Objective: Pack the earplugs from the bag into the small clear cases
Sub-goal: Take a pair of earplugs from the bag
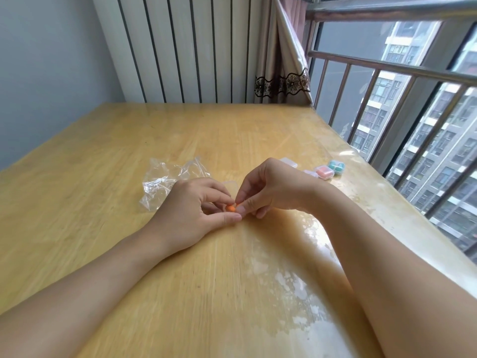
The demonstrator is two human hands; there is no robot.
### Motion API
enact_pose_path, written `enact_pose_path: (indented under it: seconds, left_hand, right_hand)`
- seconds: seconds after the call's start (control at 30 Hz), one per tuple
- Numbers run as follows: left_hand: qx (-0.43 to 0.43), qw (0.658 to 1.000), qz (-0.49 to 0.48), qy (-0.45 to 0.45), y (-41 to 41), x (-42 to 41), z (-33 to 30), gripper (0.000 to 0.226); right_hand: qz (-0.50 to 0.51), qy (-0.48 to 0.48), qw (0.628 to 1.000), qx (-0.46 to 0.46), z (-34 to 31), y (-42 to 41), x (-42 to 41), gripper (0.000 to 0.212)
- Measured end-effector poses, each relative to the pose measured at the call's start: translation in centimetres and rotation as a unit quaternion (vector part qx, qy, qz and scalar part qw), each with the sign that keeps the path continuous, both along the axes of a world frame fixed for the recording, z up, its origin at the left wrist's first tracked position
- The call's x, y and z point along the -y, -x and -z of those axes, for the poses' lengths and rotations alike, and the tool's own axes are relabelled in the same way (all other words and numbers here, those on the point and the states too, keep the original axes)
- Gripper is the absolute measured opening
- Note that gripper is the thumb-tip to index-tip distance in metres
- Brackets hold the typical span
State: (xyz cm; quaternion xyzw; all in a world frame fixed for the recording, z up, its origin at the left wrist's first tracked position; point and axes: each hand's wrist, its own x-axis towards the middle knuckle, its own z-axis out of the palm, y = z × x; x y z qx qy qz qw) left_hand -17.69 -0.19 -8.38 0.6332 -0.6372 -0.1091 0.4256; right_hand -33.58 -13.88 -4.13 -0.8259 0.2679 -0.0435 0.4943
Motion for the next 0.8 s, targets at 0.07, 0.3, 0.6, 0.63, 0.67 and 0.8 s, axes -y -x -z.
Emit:
enact_pose_path:
  seconds: [0.07,0.3,0.6,0.63,0.67,0.8]
  left_hand:
    - [-0.020,1.000,-0.006,-0.006,-0.05,0.09,0.04,0.022]
    - [-0.063,0.997,-0.019,-0.031,-0.17,0.15,0.07,0.017]
    - [-0.096,0.994,-0.041,-0.035,-0.11,0.19,0.09,0.012]
    - [-0.097,0.994,-0.039,-0.038,-0.11,0.19,0.06,0.013]
    - [-0.097,0.994,-0.035,-0.041,-0.10,0.12,0.03,0.015]
    - [-0.086,0.995,-0.024,-0.055,-0.12,0.19,-0.03,0.022]
  right_hand:
    - [0.003,-0.029,1.000,0.010,0.04,0.12,0.14,0.020]
    - [0.018,-0.032,0.999,0.008,0.23,-0.05,0.07,0.018]
    - [0.019,-0.054,0.998,0.010,0.12,0.07,0.12,0.014]
    - [0.022,-0.035,0.999,0.009,0.16,-0.06,0.03,0.014]
    - [0.023,-0.013,1.000,0.007,0.18,-0.22,-0.13,0.014]
    - [0.023,0.041,0.999,0.000,0.08,-0.59,-0.49,0.016]
